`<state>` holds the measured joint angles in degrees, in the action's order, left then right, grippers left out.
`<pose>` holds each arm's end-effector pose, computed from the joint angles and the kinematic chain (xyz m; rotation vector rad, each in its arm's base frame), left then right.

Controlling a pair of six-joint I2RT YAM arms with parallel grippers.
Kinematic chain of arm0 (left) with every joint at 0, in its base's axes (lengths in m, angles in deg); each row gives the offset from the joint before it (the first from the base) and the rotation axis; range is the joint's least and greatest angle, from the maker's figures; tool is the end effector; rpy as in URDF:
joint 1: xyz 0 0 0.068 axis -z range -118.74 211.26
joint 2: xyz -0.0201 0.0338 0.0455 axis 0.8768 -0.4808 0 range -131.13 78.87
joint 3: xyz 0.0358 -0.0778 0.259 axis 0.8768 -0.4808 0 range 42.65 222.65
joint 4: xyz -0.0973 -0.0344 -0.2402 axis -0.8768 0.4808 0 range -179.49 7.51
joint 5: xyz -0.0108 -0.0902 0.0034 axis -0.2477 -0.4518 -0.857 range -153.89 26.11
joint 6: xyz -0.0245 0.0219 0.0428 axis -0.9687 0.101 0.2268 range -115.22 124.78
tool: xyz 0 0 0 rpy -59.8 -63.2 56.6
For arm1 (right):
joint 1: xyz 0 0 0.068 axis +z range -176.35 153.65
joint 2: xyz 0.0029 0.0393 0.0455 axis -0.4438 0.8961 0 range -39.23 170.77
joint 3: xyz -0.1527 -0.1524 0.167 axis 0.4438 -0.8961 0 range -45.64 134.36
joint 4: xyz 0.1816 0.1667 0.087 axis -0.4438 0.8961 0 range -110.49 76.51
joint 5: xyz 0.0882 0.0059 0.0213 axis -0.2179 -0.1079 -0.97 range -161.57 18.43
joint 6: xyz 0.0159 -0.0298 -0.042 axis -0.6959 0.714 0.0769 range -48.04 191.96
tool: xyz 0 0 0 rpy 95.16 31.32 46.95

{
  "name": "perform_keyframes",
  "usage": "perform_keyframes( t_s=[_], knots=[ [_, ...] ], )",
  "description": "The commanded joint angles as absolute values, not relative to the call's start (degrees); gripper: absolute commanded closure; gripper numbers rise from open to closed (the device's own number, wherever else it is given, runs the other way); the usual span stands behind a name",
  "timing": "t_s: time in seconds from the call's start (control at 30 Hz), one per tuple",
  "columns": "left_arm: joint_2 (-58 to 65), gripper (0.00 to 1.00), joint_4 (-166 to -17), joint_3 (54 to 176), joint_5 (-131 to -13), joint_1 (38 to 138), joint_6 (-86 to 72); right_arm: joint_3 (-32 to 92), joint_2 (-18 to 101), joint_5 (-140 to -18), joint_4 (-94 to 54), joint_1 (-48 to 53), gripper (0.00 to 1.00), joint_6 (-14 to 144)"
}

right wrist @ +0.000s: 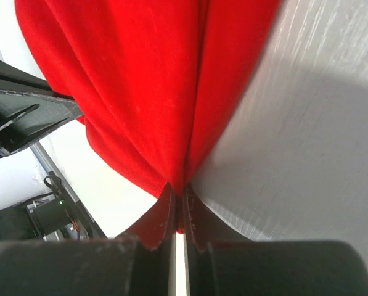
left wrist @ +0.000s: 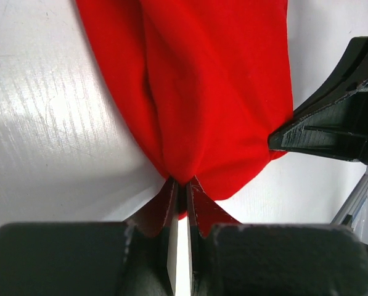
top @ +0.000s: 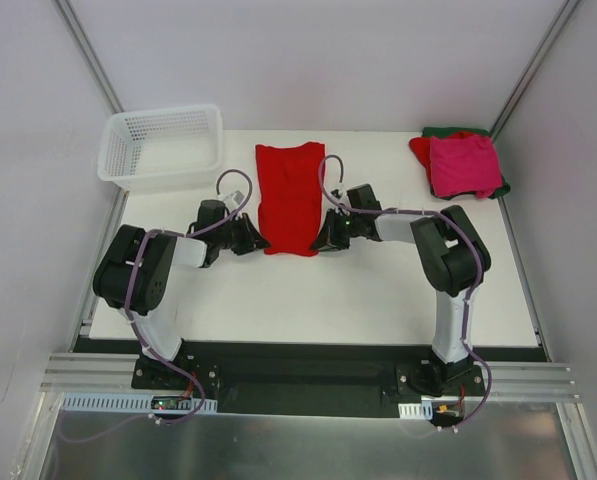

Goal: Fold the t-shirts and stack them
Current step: Grab one side of the 2/3 rectangular tshirt with both arms

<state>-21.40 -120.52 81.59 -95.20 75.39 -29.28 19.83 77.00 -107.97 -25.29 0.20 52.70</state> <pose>0.3129 -0.0979 0.1344 -0.0318 2.1995 -1.0644 0.3570 0.2020 0.1248 -0.4793 2.4158 1.1239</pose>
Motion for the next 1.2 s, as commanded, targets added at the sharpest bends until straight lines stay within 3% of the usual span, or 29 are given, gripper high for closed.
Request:
perform_keyframes(
  t_s=[0.0, 0.27, 0.8, 0.97, 1.17],
  knots=[
    [-17.9, 1.00, -121.7, 78.8, -96.2, 75.0, -29.6, 16.5, 74.2, -107.7, -23.4, 0.8, 0.99, 53.9],
    [-7.9, 1.00, -117.6, 69.6, -95.0, 76.5, -28.9, 8.8, 67.0, -106.6, -21.6, 1.7, 0.99, 54.2],
    [23.5, 1.00, -99.0, 58.0, -87.6, 90.3, -35.5, -3.1, 46.1, -99.8, -10.0, 10.2, 0.99, 54.0],
    [35.4, 1.00, -88.0, 58.6, -85.5, 91.3, -36.1, -2.7, 40.6, -98.2, -5.3, 12.1, 0.98, 54.1],
    [37.2, 1.00, -82.0, 65.2, -83.8, 91.5, -34.4, 2.8, 37.5, -96.4, 0.5, 12.2, 0.99, 55.8]
  ],
)
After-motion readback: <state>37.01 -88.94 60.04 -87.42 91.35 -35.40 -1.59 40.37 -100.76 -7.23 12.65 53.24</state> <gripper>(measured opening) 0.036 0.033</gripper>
